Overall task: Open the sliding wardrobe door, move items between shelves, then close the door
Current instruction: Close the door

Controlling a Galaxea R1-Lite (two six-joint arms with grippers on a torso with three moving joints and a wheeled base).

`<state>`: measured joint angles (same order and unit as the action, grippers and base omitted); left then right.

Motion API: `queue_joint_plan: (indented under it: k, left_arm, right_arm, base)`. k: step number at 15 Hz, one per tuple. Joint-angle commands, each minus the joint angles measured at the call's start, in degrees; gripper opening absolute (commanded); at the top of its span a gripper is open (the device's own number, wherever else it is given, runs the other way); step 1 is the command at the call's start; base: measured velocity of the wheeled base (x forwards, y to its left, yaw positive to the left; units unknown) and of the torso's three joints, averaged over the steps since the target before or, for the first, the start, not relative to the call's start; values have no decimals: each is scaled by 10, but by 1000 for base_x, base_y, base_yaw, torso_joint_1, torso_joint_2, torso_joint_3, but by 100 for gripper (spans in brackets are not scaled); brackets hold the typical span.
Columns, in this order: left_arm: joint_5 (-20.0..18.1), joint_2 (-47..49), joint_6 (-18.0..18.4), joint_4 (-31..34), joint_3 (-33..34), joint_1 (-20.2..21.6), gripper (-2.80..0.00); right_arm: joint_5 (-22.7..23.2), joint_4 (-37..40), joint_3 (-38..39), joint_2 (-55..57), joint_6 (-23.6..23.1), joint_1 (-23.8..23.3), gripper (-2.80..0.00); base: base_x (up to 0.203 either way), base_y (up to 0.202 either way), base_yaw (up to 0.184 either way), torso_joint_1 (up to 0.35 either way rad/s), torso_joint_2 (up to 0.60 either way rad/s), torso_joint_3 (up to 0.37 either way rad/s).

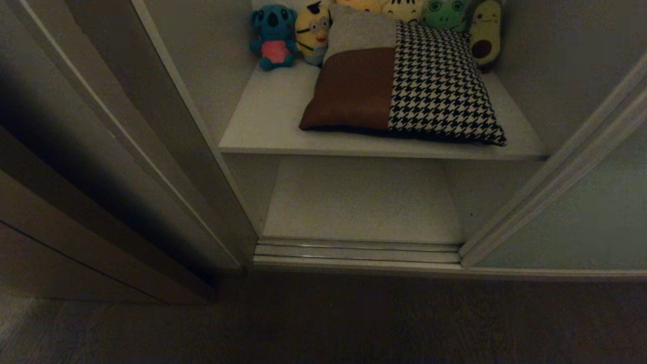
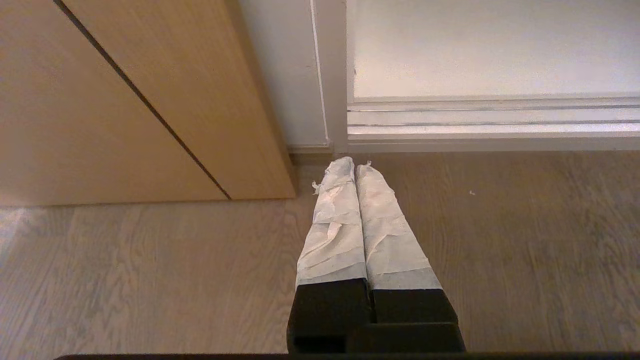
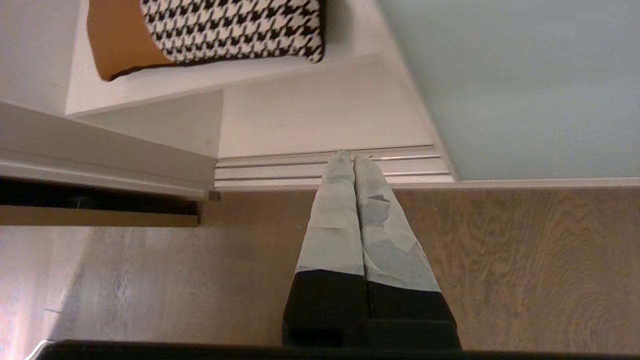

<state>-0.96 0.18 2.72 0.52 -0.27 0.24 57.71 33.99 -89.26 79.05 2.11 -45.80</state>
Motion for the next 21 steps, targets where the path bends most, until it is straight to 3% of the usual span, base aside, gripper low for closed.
queue_joint_plan:
  k: [1,3,6,21]
  left_arm:
    - [0,1,0,0,0,0,-280]
    - [0,1,0,0,0,0,-280]
    - [0,1,0,0,0,0,-280]
    - [0,1,0,0,0,0,-280]
  right_arm:
    - [1,1,-24,27,0,5,-280]
    - [-17,1,-54,44,-1,28,-280]
    - [-81,0,-91,70,1,64,-280]
    - [-101,-12,-151,125,0,99,-280]
  base:
    - [0,0,0,0,0,0]
    - [0,0,0,0,0,0]
    - [0,0,0,0,0,0]
    - [0,0,0,0,0,0]
